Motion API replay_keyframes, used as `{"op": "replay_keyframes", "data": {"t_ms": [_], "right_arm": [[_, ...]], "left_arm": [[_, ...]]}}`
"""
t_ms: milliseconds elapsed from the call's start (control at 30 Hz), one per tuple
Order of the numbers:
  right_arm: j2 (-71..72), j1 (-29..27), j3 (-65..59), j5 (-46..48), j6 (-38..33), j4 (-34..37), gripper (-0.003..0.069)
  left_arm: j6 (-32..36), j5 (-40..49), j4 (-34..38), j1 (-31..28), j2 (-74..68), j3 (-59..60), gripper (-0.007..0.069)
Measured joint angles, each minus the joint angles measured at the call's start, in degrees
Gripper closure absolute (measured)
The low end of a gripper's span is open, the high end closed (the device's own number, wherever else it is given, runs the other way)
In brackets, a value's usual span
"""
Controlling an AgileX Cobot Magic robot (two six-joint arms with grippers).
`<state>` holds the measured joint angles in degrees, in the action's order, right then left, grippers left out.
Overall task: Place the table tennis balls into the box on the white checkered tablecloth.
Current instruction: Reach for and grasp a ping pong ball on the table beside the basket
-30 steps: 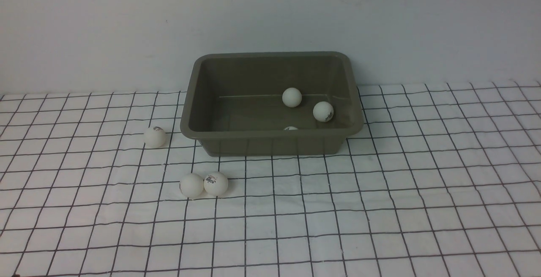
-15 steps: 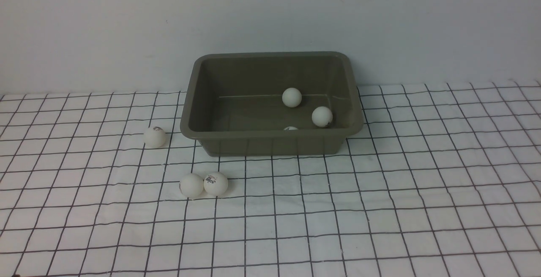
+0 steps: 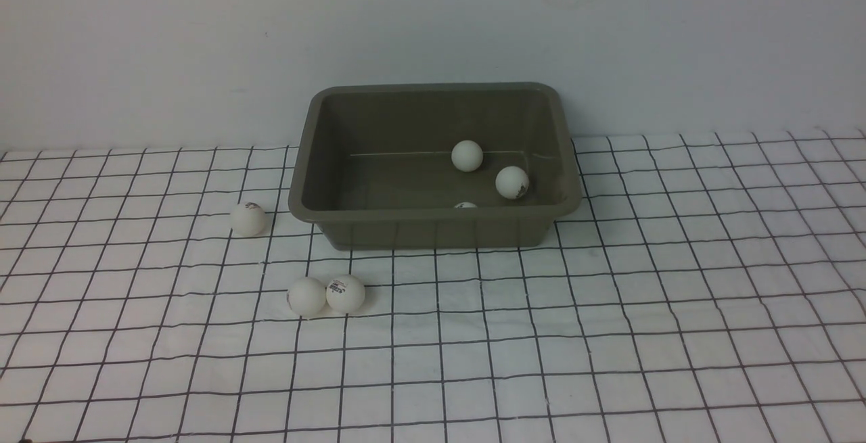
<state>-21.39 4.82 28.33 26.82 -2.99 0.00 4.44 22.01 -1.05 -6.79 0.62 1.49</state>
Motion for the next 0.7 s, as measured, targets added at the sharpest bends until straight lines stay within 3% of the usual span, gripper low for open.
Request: {"op": "replay_keyframes", "data": {"t_ms": [333,700], "right_arm": [[8.5,-1.9,-19.6,-4.4,1.8,1.9,0.0177],[21.9,-2.8,-22.1,1.2,0.3,1.5,0.0177]], "left_arm": [[0.0,0.0,0.0,0.0,0.0,0.0,0.0346],[0.0,0.0,0.0,0.0,0.0,0.0,0.0346]]}}
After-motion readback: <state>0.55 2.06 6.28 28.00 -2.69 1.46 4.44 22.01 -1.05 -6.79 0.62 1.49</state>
